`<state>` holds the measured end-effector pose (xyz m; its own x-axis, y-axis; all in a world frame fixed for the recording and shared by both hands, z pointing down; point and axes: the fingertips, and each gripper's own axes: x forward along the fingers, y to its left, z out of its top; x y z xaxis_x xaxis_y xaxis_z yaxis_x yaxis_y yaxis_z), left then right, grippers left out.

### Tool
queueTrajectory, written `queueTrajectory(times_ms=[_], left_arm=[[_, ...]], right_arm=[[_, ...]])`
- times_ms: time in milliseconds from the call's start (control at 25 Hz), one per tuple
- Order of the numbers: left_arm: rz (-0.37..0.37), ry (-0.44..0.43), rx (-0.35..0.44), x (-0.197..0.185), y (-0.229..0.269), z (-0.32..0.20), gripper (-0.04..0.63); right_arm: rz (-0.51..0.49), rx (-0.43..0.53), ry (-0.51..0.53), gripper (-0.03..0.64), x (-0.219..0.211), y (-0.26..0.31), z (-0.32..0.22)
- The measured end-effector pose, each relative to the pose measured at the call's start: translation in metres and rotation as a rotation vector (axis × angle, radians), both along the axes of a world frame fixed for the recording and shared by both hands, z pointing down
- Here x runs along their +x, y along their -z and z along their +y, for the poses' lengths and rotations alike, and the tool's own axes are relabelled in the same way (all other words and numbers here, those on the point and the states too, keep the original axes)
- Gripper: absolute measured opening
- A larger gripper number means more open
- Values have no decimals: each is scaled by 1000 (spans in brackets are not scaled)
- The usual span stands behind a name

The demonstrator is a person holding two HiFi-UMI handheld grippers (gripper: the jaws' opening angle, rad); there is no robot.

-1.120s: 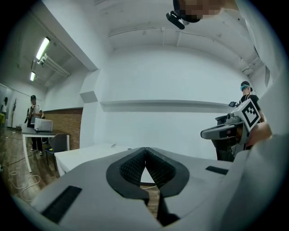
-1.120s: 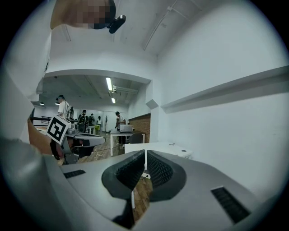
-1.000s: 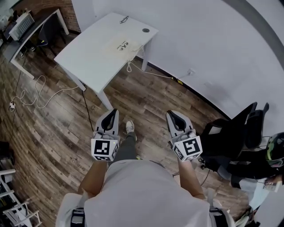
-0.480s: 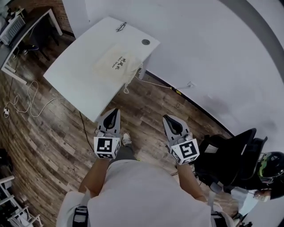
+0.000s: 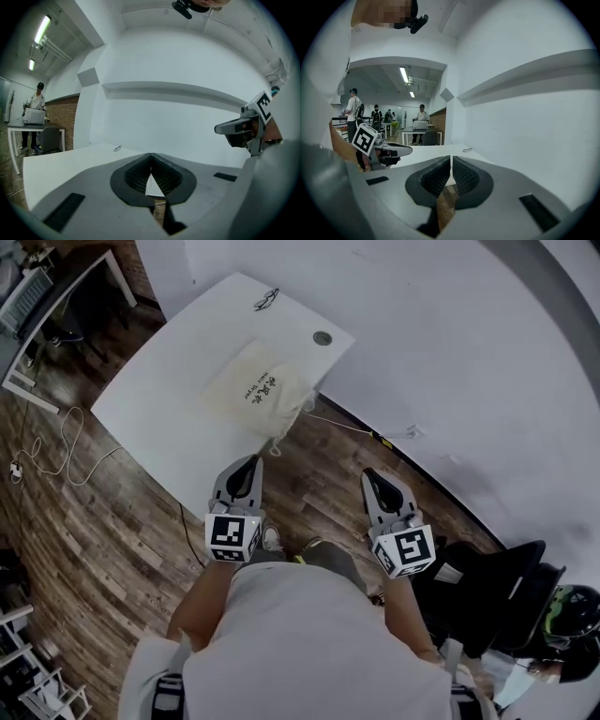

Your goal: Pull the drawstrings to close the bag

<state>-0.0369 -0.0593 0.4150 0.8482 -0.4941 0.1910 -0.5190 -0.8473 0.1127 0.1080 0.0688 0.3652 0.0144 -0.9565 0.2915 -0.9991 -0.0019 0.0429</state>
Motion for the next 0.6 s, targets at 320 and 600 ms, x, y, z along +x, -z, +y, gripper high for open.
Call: queueTrajectory(times_ms=[320,600], left_arm=[[-24,127,-5,29,-14,-38,17],[-100,327,38,57,-18,-51,17]], right_arm=[[-6,10,148,40,40,-16,-69],[28,-40,335,40,94,-40,-135]])
